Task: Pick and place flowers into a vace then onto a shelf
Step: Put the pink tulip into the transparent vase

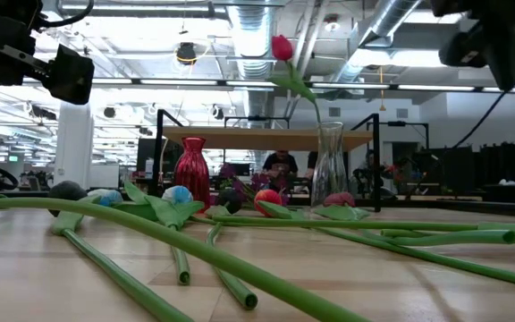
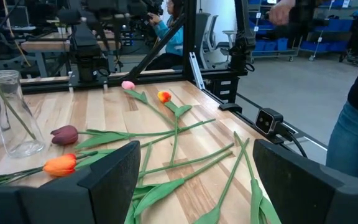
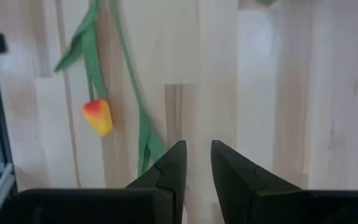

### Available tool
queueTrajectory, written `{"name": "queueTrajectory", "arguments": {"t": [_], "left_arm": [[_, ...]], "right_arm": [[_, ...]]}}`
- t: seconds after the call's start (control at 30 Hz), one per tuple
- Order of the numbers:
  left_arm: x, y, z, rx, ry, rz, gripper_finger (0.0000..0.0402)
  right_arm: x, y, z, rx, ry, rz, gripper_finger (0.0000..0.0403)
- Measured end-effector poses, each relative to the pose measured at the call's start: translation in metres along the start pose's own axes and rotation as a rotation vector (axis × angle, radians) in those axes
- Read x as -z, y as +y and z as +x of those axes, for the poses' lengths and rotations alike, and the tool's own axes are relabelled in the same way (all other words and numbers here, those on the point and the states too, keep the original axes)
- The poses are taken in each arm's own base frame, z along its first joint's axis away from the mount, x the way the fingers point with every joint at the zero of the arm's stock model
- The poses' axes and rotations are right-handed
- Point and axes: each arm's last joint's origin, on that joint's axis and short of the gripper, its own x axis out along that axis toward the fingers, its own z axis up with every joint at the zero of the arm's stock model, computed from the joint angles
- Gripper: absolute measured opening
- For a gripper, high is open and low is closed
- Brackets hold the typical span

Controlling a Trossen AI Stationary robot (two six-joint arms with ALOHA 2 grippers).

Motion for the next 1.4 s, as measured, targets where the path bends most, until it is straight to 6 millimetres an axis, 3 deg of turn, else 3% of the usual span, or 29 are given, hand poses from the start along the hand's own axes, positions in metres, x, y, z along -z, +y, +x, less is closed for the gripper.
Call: {"name": "queueTrajectory", "arguments": {"t": [0.43,0.83,1.03,1.4], "left_arm": [[0.000,0.000,0.000,-0.001,0.001,0.000,0.0303],[0.002,0.000,0.000,-0.001,0.023,-0.011,0.0303],[0.002,0.000,0.000,-0.001,0.025,-0.017,0.0303],[0.002,0.000,0.000,-0.001,0.025,-0.018,0.0303]], "right_arm": [[-0.038,0.040,0.071,-0.028,0.040,-0.101,0.0068],[-0.035,0.060,0.126,-0.017,0.235,-0.172,0.0068],[-0.030,0.067,0.138,-0.041,0.296,-0.188,0.0068],[-0.022,0.066,0.135,0.000,0.374,-0.190,0.0068]]}}
